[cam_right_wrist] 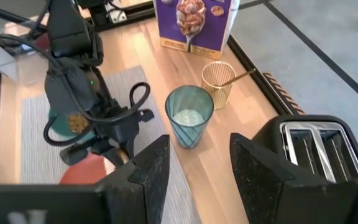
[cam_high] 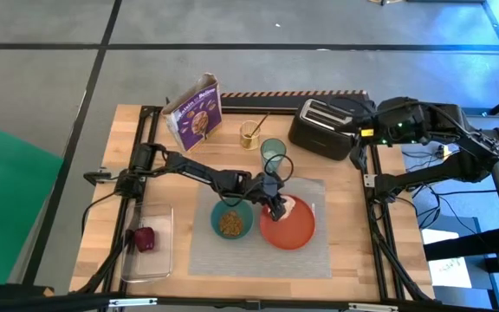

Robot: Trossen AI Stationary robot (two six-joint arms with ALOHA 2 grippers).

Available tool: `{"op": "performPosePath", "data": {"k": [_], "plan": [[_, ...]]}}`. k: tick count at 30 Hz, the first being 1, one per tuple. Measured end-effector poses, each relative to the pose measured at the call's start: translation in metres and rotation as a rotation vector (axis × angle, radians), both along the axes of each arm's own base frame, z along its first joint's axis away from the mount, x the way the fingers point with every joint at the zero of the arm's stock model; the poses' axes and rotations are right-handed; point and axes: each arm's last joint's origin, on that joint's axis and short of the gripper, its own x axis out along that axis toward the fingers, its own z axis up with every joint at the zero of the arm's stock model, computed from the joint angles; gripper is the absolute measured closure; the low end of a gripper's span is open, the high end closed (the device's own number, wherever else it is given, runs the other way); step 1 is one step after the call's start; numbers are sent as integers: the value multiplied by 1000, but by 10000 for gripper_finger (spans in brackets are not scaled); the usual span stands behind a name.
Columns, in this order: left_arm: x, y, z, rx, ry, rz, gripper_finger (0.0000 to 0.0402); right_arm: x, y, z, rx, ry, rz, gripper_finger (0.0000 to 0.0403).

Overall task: Arrange a breakfast setting
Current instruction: Put the toasted bagel from the toaster on the orange plate, then put the red apple on the orange plate

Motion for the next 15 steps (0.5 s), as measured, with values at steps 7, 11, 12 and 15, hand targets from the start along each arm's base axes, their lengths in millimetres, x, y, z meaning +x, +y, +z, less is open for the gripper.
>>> {"op": "performPosePath", "data": {"k": [7,11,12,15], "plan": [[-4,5,-5,17,63,0,231,-1,0,-1,-10,20,9,244],[-6,10,9,2,41,20,213,-1,0,-1,-29,24,8,244],[-7,11,14,-7,32,28,212,-1,-1,-1,-37,25,-1,244],[-14,15,38,-31,0,28,214,-1,-2,-1,-60,25,-29,244]]}}
